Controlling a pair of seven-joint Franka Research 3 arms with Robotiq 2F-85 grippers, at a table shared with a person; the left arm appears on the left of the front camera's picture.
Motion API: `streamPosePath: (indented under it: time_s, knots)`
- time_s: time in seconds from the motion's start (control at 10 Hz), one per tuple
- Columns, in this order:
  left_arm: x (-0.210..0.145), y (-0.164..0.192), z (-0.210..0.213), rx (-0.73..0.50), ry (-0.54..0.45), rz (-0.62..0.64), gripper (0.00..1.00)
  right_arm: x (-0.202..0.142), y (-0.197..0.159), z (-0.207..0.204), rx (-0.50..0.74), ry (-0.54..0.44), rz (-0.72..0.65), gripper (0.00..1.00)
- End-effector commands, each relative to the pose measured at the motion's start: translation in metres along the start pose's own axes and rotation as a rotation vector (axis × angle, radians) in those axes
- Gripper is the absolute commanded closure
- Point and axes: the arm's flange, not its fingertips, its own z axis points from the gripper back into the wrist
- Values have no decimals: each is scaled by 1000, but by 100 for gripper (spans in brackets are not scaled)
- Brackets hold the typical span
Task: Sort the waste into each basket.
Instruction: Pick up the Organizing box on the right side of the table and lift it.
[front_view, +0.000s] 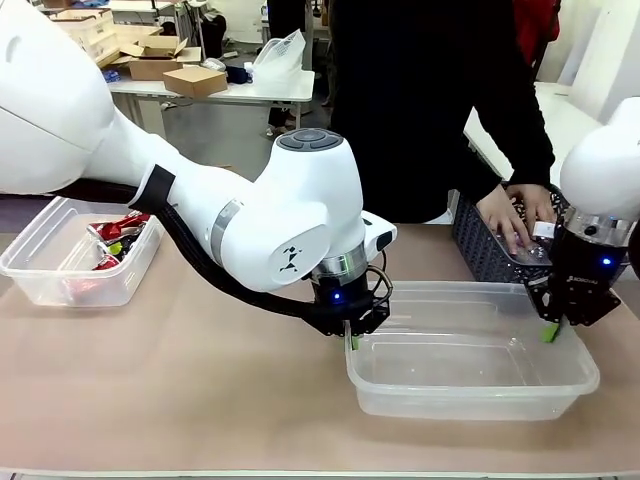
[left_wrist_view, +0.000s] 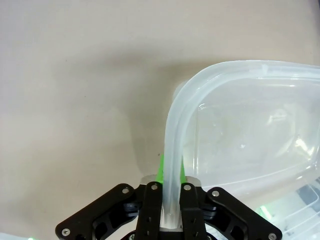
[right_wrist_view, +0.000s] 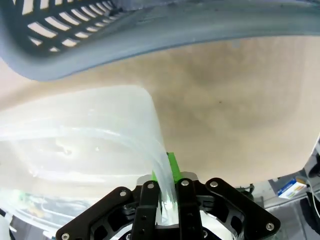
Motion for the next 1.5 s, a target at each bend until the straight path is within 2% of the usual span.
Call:
streamPosePath:
  time_s: [0.0, 0.4, 0.6, 0.7, 0.8, 0.9, 1.1, 1.4]
  knots:
    - [-2, 0, 2, 26, -35, 3, 100, -97, -31, -79, -29, -23, -17, 100]
    - [-6, -1, 16, 15, -44, 21, 100, -98, -27, -73, -36, -20, 7, 100]
    - [-9, 9, 57, -26, 18, 68, 100, -102, -23, -42, -46, -22, 33, 100]
    - [-12, 15, 91, 3, -24, 91, 100, -109, -15, -9, -36, -20, 78, 100]
    - [-15, 21, 121, 9, -26, 79, 100, -116, 0, 26, -42, -32, 121, 100]
    - [-15, 28, 149, 69, -69, 114, 100, -122, 19, 56, -59, -51, 169, 100]
    - [-15, 50, 193, 67, -62, 99, 100, -123, 60, 97, -56, -84, 251, 100]
    - [-29, 116, 236, 48, -141, 244, 100, -85, 128, 120, -15, -68, 305, 100]
